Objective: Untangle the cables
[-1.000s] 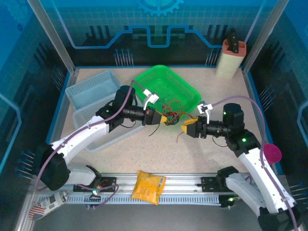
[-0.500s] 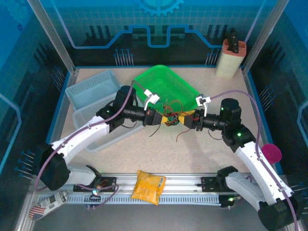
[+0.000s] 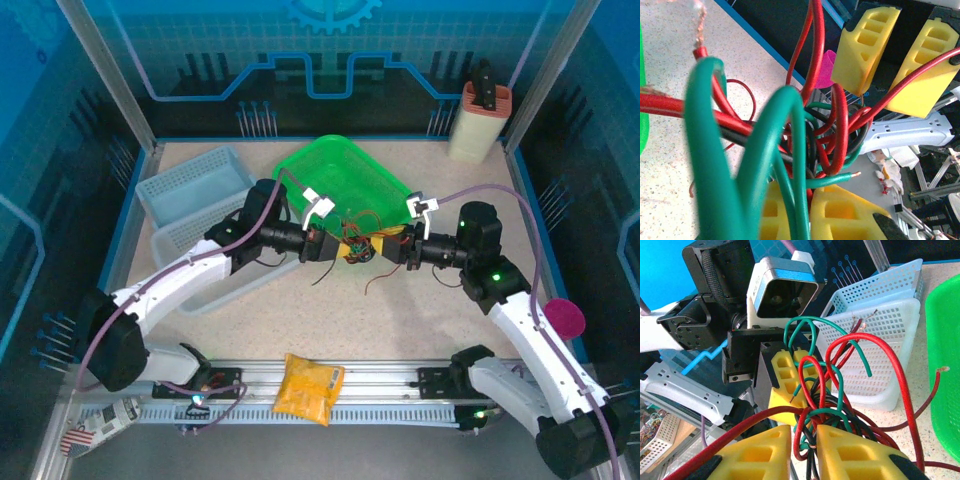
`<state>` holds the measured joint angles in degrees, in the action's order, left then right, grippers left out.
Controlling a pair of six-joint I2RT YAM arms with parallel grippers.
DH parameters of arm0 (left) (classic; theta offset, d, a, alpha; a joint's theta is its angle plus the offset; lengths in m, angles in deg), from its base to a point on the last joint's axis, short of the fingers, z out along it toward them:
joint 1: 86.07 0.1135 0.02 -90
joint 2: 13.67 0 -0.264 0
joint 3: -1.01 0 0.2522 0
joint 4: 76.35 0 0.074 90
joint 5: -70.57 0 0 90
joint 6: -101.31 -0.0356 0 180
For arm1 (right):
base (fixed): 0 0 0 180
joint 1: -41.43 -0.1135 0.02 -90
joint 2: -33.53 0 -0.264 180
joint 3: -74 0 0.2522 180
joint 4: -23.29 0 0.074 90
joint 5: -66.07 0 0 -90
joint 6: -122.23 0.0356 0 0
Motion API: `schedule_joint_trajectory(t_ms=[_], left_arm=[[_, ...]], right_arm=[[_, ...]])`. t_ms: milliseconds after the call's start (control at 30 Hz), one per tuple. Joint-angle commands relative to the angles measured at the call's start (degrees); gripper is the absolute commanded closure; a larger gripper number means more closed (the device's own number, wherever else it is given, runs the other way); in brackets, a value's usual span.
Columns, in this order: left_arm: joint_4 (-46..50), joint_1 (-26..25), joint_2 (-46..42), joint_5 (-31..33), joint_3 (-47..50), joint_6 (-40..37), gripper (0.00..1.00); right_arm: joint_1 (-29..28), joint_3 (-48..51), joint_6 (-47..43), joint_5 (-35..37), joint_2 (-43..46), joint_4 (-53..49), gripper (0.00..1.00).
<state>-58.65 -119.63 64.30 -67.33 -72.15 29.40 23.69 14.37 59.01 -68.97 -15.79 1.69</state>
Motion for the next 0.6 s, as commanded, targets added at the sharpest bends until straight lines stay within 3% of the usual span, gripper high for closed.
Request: schedule_joint_trajectory(t_ms=[0,300,567], left_arm=[[-2.22,-0.53,0.51,-2.08,-1.78,1.22,1.0],[-3.56,-0.67,0.12,-1.62,-1.16,2.01,1.0],[-4.05,-0.65,1.57,2.47,-1.6,7.45,1.0]], right_arm=[[-0.97,-1.57,-0.83,-0.89,-0.15,0.53,0.79],[-1.07,-2.3,-1.32,-1.34,-1.98,-1.27,0.81],[-1.15,-2.43,-5.05,2.65,1.55,-3.75,1.0]])
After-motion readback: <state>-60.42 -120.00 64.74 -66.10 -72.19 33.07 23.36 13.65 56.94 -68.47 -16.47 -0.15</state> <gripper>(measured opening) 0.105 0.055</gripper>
